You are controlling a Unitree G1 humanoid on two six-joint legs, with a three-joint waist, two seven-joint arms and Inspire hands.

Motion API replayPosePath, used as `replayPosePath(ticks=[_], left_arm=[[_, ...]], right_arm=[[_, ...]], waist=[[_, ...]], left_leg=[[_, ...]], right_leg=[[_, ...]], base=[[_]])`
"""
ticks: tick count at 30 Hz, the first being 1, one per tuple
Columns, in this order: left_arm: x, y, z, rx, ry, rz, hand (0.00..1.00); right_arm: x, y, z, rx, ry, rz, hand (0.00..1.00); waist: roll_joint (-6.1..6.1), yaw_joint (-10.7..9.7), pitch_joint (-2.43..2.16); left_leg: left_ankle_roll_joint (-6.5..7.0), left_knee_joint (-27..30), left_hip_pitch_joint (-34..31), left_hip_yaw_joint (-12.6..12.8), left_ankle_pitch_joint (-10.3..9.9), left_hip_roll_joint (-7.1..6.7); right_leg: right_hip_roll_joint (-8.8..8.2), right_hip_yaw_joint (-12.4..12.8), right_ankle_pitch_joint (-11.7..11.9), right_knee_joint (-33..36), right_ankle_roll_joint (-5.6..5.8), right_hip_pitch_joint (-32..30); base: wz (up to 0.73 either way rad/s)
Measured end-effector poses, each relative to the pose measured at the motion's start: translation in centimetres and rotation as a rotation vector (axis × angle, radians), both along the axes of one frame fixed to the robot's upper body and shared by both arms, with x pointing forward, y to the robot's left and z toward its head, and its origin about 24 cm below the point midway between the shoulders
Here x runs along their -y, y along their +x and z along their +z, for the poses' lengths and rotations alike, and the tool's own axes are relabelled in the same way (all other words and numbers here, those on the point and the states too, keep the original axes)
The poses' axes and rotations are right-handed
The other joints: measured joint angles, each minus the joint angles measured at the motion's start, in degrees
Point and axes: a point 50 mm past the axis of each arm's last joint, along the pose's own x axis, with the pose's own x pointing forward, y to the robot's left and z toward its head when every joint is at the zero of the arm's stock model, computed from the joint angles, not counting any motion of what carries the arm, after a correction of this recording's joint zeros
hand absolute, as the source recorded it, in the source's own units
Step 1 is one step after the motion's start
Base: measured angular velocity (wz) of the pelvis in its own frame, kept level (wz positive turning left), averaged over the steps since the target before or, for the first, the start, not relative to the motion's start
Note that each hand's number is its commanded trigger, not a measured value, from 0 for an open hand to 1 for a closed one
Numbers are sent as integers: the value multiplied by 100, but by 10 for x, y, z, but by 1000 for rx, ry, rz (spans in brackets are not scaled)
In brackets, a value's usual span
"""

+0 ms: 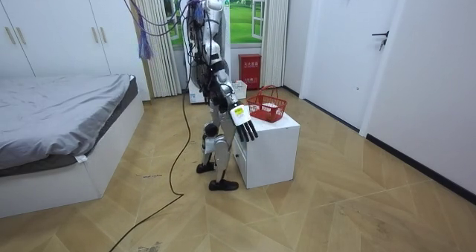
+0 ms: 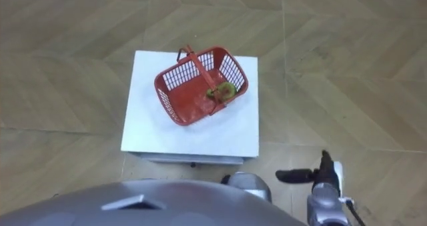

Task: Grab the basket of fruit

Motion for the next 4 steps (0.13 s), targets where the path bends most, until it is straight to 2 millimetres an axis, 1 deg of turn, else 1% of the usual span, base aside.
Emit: replayPosePath(ticks=[3, 4], left_arm=[[2, -2, -1, -19, -20, 3, 0], [2, -3, -1, -30, -25, 6, 0]], right_arm=[[-5, -7, -4, -54, 52, 1, 0], [-6, -11, -6, -85, 73, -2, 0]], waist=[[-13, 2, 14], [13, 1, 2]], left_leg=[[-1, -2, 27, 7, -4, -13], [-4, 0, 59, -16, -8, -14]], right_leg=[[5, -1, -13, -11, 1, 29], [8, -14, -19, -21, 2, 71]], base=[[0], [0]])
